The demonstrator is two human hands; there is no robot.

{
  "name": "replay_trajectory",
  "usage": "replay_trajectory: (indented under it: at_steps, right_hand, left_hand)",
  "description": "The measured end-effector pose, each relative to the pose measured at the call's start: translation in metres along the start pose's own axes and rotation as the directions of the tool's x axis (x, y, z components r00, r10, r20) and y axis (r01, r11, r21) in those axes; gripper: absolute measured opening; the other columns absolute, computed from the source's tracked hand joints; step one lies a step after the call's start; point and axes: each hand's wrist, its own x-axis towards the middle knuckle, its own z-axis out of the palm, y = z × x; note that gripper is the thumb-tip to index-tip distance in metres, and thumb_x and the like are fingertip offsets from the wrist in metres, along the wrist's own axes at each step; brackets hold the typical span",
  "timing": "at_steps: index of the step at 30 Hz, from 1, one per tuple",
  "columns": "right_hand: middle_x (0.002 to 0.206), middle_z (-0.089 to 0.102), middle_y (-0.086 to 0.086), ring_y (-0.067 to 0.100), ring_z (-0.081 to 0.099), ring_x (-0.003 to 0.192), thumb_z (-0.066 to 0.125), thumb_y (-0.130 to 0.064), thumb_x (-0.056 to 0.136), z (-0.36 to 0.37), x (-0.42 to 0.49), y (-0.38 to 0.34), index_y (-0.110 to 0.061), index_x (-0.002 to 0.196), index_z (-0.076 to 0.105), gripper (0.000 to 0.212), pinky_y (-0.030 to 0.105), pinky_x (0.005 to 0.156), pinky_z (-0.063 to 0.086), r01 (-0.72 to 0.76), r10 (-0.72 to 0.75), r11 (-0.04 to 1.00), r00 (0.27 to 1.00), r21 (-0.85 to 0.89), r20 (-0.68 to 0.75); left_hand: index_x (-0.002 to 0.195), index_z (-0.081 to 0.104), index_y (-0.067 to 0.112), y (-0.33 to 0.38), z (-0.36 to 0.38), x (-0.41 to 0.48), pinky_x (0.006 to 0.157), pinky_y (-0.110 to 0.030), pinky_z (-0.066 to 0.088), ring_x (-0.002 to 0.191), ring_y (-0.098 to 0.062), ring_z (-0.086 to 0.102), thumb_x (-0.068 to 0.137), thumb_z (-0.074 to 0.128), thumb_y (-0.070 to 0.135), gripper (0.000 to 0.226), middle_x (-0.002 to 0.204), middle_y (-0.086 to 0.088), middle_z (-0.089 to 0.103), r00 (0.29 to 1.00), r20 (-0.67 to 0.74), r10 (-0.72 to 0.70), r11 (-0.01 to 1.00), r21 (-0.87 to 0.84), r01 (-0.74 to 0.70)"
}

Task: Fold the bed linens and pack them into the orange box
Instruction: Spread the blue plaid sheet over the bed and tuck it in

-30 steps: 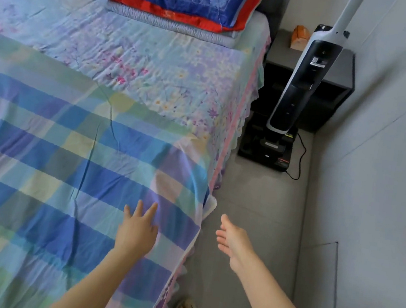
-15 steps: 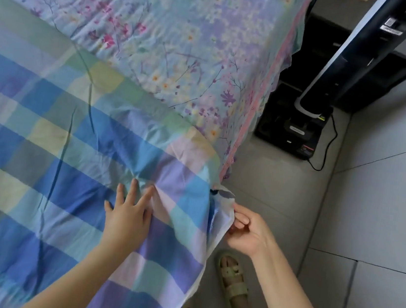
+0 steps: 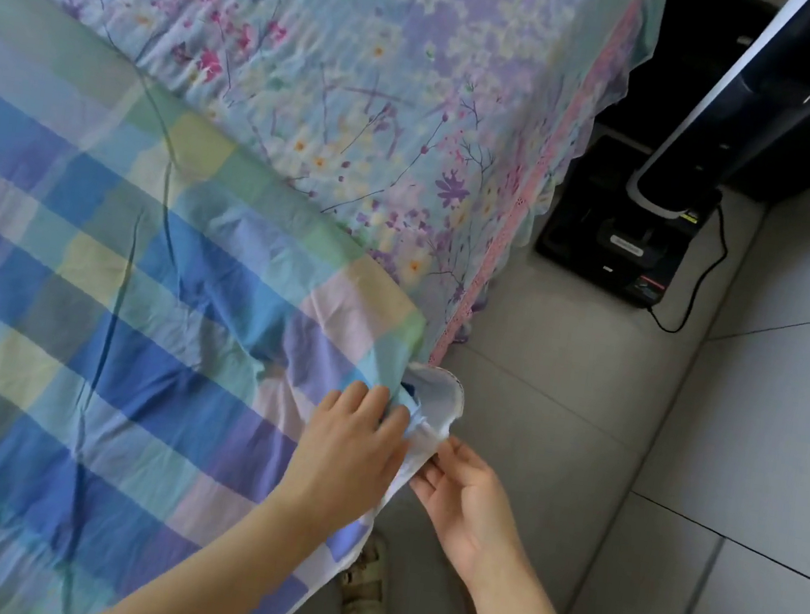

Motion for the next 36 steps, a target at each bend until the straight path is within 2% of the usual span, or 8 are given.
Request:
replay_trajectory:
  at_steps: [7, 11, 17, 20, 26, 29, 32, 36]
  right_hand:
    - [0.090, 0.069, 0.017, 0.028, 0.067, 0.084, 0.042, 0.001, 0.096, -0.002, -0.005, -0.013, 0.001, 0.091, 0.059, 0.019, 0.033, 0.080, 0.055, 0.010, -0.005, 0.957, 1.000, -0.289, 0.018]
    - [0.083, 0.068, 0.010, 0.023, 0.066, 0.080, 0.047, 0.002, 0.094, -0.002, -0.006, -0.019, -0.006, 0.081, 0.060, 0.020, 0.032, 0.080, 0.055, 0.038, -0.011, 0.896, 0.998, -0.443, 0.064]
    - [0.091, 0.056, 0.017, 0.026, 0.058, 0.088, 0.054, -0.014, 0.085, -0.005, -0.002, -0.026, -0.003, 0.089, 0.054, 0.011, 0.043, 0.092, 0.051, 0.041, -0.016, 0.857, 0.998, -0.513, 0.054]
    - [0.101, 0.063, 0.023, 0.033, 0.063, 0.096, 0.047, -0.003, 0.096, -0.008, 0.004, -0.025, 0.000, 0.099, 0.057, 0.011, 0.044, 0.093, 0.051, -0.026, 0.019, 0.900, 1.000, -0.435, -0.022]
    - [0.096, 0.068, 0.005, 0.022, 0.064, 0.091, 0.054, -0.015, 0.094, -0.004, 0.003, -0.022, -0.014, 0.092, 0.060, 0.006, 0.034, 0.084, 0.055, -0.027, -0.065, 0.868, 0.984, -0.496, -0.166]
    - [0.097, 0.065, -0.005, 0.013, 0.060, 0.090, 0.057, -0.020, 0.092, -0.001, 0.001, -0.027, -0.018, 0.099, 0.059, 0.008, 0.023, 0.076, 0.048, 0.105, -0.376, 0.666, 0.902, -0.738, -0.212]
    - [0.097, 0.064, -0.009, 0.005, 0.056, 0.087, 0.056, -0.020, 0.092, 0.010, 0.005, -0.038, -0.018, 0.105, 0.063, 0.015, 0.017, 0.074, 0.042, 0.199, -0.575, 0.488, 0.806, -0.850, -0.142]
    - [0.102, 0.070, 0.002, 0.020, 0.062, 0.096, 0.051, -0.014, 0.093, 0.029, 0.023, -0.048, -0.010, 0.105, 0.068, 0.021, 0.028, 0.078, 0.047, 0.157, -0.358, 0.692, 0.922, -0.705, -0.147]
  left_hand:
    - [0.072, 0.057, 0.012, 0.012, 0.008, 0.055, 0.047, -0.025, 0.024, 0.044, -0.023, 0.050, 0.067, 0.077, 0.027, 0.025, 0.055, -0.003, 0.051, 0.934, 0.161, -0.318, 0.942, 0.166, 0.292]
    - [0.104, 0.061, 0.024, 0.006, 0.004, 0.091, 0.082, -0.032, 0.031, 0.100, -0.026, 0.044, 0.085, 0.055, 0.024, 0.020, 0.107, -0.006, 0.046, 0.856, 0.485, -0.180, 0.886, 0.458, -0.074]
    - [0.105, 0.065, 0.016, 0.008, -0.004, 0.137, 0.094, -0.029, 0.033, 0.109, -0.020, 0.046, 0.093, 0.047, 0.013, 0.022, 0.111, 0.000, 0.054, 0.763, 0.641, 0.083, 0.815, 0.397, -0.422]
    - [0.092, 0.059, 0.012, 0.013, -0.035, 0.159, 0.074, -0.029, 0.043, 0.090, -0.020, 0.053, 0.090, 0.055, 0.012, 0.005, 0.098, -0.003, 0.055, 0.695, 0.719, -0.032, 0.876, 0.355, -0.326]
    - [0.060, 0.040, 0.011, 0.052, -0.061, 0.221, 0.051, -0.021, 0.038, 0.055, -0.009, 0.036, 0.087, 0.053, 0.013, 0.031, 0.061, 0.002, 0.038, 0.661, 0.746, -0.083, 0.927, 0.302, -0.224]
    - [0.077, 0.058, 0.004, 0.073, -0.060, 0.239, 0.042, -0.011, 0.041, 0.050, -0.009, 0.039, 0.093, 0.044, 0.006, 0.021, 0.071, -0.004, 0.058, 0.643, 0.758, -0.108, 0.962, 0.243, -0.125]
    - [0.107, 0.060, -0.006, 0.080, -0.051, 0.243, 0.037, -0.019, 0.037, 0.048, -0.015, 0.042, 0.092, 0.038, -0.002, 0.026, 0.085, -0.022, 0.067, 0.511, 0.828, -0.231, 0.973, 0.205, 0.107]
    - [0.075, 0.049, -0.002, 0.072, -0.052, 0.243, 0.042, -0.022, 0.038, 0.045, -0.018, 0.041, 0.086, 0.038, -0.009, 0.018, 0.056, -0.011, 0.043, 0.495, 0.842, -0.215, 0.973, 0.140, 0.184]
